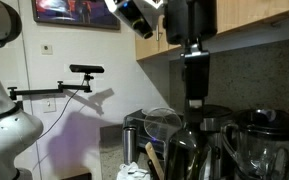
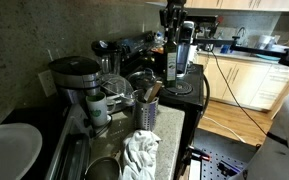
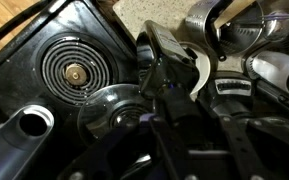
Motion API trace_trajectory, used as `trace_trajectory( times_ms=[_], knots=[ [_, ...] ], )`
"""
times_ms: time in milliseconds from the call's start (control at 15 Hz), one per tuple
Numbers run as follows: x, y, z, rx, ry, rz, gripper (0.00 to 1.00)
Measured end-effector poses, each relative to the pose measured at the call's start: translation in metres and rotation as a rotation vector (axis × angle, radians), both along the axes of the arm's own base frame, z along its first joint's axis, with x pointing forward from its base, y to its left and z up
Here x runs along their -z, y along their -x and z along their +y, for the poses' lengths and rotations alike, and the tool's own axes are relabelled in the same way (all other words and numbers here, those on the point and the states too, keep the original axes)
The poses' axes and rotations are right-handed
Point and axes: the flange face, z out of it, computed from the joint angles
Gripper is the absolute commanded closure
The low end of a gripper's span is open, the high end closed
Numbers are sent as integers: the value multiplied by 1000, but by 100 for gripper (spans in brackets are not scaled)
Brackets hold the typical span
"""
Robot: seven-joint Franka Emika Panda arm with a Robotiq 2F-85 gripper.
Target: Move the bottle of oil to the front of the counter
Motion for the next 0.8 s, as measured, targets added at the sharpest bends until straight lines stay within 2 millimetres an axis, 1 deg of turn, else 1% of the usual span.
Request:
trace_trajectory(
  times_ms=[200, 333, 467, 800],
  knots=[
    [37, -2, 1, -5, -10, 18, 87],
    [55, -2, 4, -11, -17, 39, 87],
    [67, -1, 8, -21, -17, 64, 87],
    [85, 4, 21, -45, -24, 95, 87]
  ],
)
